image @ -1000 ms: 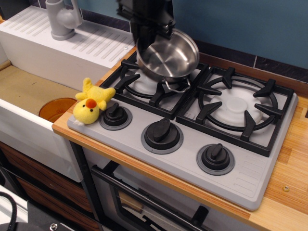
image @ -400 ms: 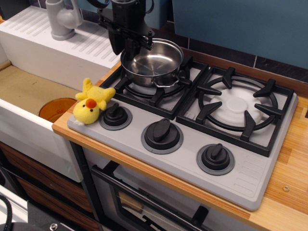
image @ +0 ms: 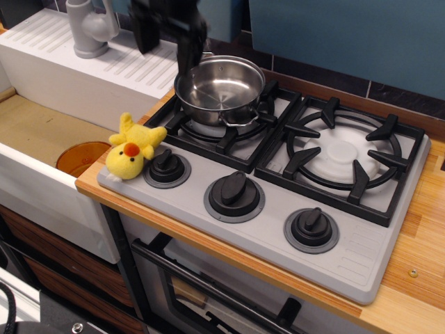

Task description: Put pan on stove and put stuffedduck in pan

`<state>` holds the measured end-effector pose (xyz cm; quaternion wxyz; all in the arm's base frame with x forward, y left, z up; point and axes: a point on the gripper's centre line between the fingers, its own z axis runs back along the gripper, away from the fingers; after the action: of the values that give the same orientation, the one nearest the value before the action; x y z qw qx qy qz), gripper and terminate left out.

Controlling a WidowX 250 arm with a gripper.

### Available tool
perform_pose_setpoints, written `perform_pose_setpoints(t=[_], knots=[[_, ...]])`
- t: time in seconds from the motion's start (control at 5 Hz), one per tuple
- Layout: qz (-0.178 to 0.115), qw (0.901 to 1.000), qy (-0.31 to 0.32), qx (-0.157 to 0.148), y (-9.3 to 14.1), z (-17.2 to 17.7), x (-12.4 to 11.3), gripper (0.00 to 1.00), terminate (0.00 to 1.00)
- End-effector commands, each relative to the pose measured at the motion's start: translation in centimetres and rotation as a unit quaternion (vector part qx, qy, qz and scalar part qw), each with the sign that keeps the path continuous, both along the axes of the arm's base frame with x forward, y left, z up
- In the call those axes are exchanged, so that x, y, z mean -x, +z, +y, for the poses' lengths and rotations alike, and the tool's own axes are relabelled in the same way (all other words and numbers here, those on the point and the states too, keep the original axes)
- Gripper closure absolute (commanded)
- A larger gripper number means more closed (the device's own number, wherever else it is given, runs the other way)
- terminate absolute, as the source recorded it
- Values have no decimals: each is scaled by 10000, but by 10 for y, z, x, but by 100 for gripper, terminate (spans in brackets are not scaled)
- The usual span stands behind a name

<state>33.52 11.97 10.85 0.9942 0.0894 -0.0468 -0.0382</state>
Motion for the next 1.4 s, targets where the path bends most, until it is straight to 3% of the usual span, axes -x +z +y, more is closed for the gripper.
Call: perform_pose_setpoints(t=[0.0,0.4,0.8,1.0,1.2], knots=[[-60,9985,-372,-385,58,2,-5,0,0],[-60,9985,-372,-385,58,2,-5,0,0],[-769,9945,399,-594,52,-10,52,0,0],[-974,9897,633,-832,45,-15,65,0,0],[-1230,9869,584,-863,25,-8,70,0,0]])
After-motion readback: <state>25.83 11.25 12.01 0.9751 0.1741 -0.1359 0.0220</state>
